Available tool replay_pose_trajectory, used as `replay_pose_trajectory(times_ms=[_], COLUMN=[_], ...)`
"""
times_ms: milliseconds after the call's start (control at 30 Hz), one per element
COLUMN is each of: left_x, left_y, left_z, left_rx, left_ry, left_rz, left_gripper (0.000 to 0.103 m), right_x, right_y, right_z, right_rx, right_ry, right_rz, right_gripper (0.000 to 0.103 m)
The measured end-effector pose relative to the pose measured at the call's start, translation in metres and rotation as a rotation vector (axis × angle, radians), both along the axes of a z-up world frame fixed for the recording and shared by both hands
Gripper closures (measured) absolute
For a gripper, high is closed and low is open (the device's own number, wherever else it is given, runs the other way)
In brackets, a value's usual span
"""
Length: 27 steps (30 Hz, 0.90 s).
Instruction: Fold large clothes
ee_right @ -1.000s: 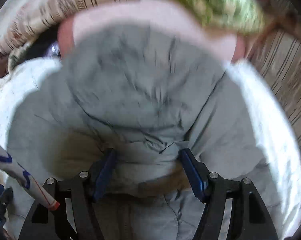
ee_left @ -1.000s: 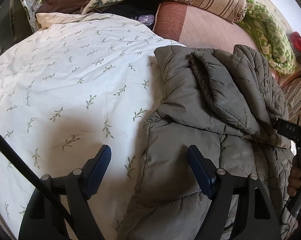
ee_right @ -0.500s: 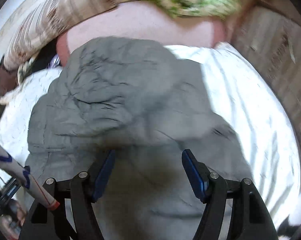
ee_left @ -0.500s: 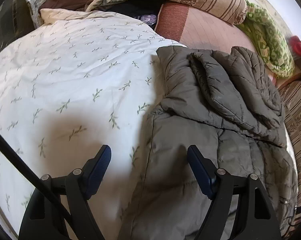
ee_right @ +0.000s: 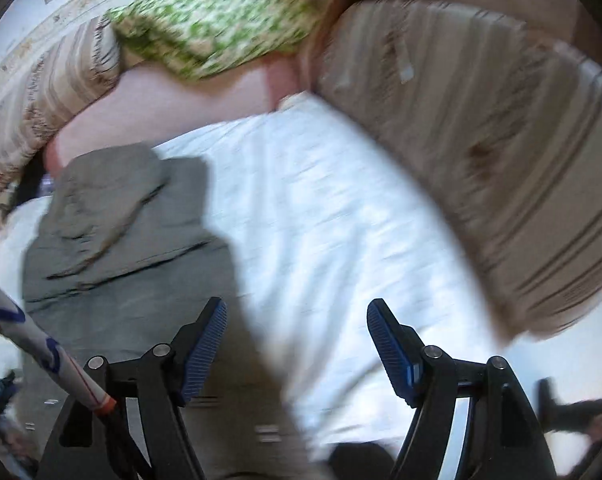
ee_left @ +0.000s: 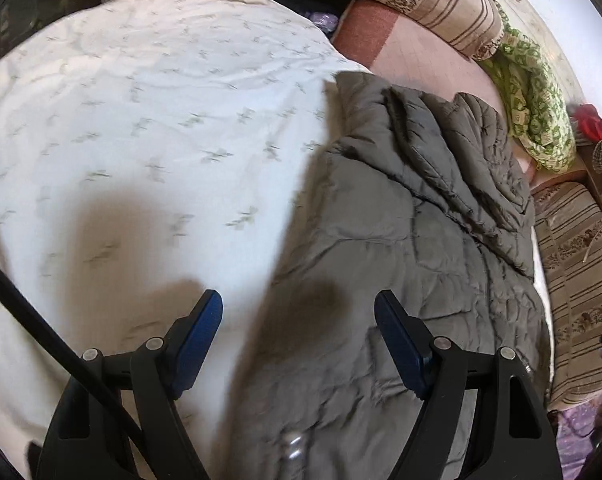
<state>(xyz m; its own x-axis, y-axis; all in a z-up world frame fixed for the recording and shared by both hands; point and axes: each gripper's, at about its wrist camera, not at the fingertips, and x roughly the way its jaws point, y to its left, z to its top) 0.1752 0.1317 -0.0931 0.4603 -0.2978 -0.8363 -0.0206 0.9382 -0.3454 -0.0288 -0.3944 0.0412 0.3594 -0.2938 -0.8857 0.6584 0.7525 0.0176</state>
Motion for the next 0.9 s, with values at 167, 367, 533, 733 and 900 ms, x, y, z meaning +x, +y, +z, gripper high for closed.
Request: replay_pose_trajectory(times_ms=[167, 367, 533, 733, 900], left_x=[-0.007, -0.007, 0.003, 0.006, -0.011], left_y=[0.022, 0.028, 0.017, -0.002, -0.012], left_z=[0.014, 0.002, -0.033, -0.034, -0.037], left_rx=[0.073, 0.0, -0.126, -0.248, -0.262], left_ry=[-0.003, 0.064, 0.161, 0.189, 0.188], left_rz=[0.059, 0.055, 0.011, -0.097, -0.142], left_gripper=[0.025, 0.025, 0.026, 0.026, 0.026], right_x=[-0.005, 0.011, 0.019, 0.023, 0.016], right_y=[-0.001, 0.031, 0.01, -0.025, -0.006], right_z=[0.013, -0.027, -0.068, -0.118, -0.151], right_rx=[-0.484, -0.47, -0.028, 0.457, 0.696], right_ry=[0.192, 0.239, 0.085, -0.1, -0.133], right_rz=[-0.003, 0.293, 0.272, 0.131, 0.156], right_gripper=[0.021, 0.015, 0.015, 0.019, 0.024])
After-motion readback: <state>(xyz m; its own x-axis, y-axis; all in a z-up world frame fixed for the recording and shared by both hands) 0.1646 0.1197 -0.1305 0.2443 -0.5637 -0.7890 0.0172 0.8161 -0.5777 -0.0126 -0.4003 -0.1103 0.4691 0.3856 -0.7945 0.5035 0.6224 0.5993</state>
